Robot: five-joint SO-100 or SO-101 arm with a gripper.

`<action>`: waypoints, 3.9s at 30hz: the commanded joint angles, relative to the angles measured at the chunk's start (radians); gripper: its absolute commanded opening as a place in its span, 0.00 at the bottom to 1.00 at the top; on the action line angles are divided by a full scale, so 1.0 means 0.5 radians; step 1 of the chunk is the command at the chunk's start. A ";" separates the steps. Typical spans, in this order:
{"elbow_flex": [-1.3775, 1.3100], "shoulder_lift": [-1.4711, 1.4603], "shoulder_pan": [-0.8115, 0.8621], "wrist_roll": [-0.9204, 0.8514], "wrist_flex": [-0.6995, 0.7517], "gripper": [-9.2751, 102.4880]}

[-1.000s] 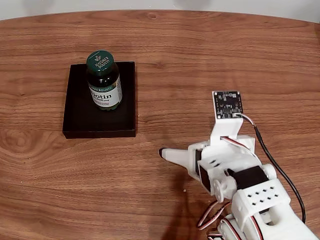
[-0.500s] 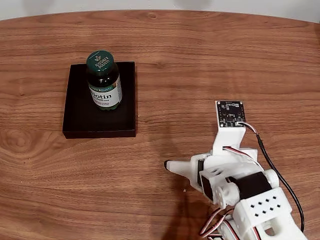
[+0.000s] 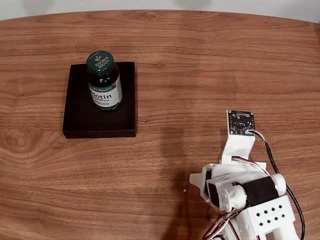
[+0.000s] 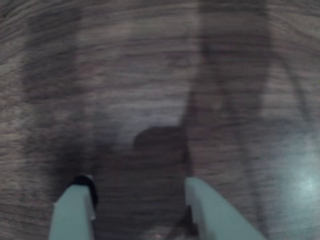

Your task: Pick up the pill bottle and place it in the black box.

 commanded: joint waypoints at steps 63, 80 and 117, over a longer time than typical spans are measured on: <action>-0.021 0.534 0.025 0.279 0.819 0.09; -0.021 0.565 0.043 0.230 0.825 0.09; -0.021 0.565 0.021 0.230 0.828 0.09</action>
